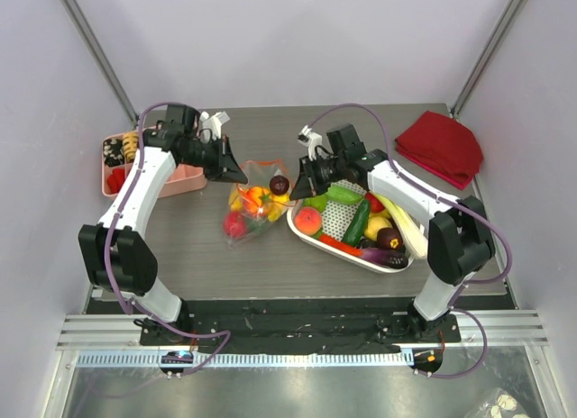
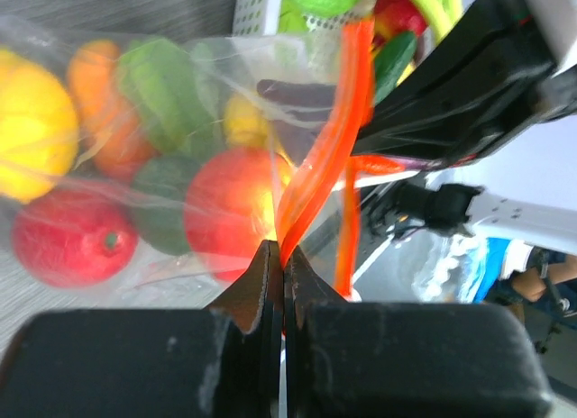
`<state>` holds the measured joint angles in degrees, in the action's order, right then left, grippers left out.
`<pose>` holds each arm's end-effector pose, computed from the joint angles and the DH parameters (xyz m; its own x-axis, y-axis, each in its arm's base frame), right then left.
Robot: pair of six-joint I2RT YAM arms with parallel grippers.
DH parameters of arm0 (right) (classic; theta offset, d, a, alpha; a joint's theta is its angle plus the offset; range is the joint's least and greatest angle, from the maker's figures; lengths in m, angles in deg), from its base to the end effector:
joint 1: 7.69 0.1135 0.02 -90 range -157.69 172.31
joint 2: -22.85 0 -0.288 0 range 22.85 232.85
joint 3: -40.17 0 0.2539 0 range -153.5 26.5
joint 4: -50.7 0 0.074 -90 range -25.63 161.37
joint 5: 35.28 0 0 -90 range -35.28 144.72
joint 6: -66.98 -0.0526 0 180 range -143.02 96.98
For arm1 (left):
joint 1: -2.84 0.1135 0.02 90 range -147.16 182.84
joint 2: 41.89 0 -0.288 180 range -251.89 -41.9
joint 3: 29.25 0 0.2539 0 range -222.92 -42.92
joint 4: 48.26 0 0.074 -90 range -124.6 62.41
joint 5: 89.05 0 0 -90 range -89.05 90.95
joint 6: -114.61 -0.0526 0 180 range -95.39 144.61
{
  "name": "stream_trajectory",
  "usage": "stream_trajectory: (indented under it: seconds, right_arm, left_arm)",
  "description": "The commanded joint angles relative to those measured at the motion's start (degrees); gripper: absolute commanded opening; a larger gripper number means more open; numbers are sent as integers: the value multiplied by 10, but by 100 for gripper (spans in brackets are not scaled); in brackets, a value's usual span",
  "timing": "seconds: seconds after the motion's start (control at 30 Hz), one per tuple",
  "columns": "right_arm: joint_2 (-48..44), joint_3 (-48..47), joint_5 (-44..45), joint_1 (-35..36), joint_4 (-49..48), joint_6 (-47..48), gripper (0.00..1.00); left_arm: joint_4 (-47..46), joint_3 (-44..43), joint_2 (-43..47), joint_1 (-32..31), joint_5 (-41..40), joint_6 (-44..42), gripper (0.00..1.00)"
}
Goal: Place the food in the zip-top bag and seal the zipper
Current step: Zip the zipper food storage bag at the center of the board.
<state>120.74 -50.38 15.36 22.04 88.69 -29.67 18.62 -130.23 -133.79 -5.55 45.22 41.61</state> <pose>0.3238 0.2234 0.2848 -0.7026 -0.2982 -0.6461 -0.6939 0.4881 0.5294 0.3308 -0.0859 0.3469 -0.9387 -0.0732 -0.3369 0.2071 0.6616 -0.7207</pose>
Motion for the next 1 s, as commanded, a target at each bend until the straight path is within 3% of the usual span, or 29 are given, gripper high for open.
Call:
stream_trajectory:
  seconds: [0.0, 0.07, 0.17, 0.27, 0.37, 0.5, 0.8, 0.93, 0.97]
  right_arm:
    - [-73, 30, -90, -1, -164, -147, 1]
    - [-101, 50, -93, 8, -257, -215, 1]
    - [-110, 38, -88, 44, -290, -250, 1]
    - [-96, 35, -71, 59, -314, -288, 1]
    - [-84, 47, -43, 60, -341, -320, 1]
    - [-78, 69, 1, 61, -388, -386, 1]
    - [-55, 107, 77, 69, -404, -451, 1]
    - [-67, 113, 106, 66, -409, -448, 1]
    - [-72, 120, 111, 66, -416, -449, 1]
  left_arm:
    - [60, -71, 8, 4, -57, -71, 0]
    - [101, -193, -13, 4, -109, -113, 0]
    - [205, -376, -63, -1, -189, -163, 0]
    - [309, -466, -131, -11, -212, -215, 0]
    - [327, -420, -132, -18, -188, -237, 0]
    - [296, -292, -109, -24, -157, -257, 0]
    - [238, -204, -96, -26, -59, -242, 2]
    - [199, -183, -60, -20, -31, -232, 17]
    - [163, -155, -26, -12, -19, -217, 26]
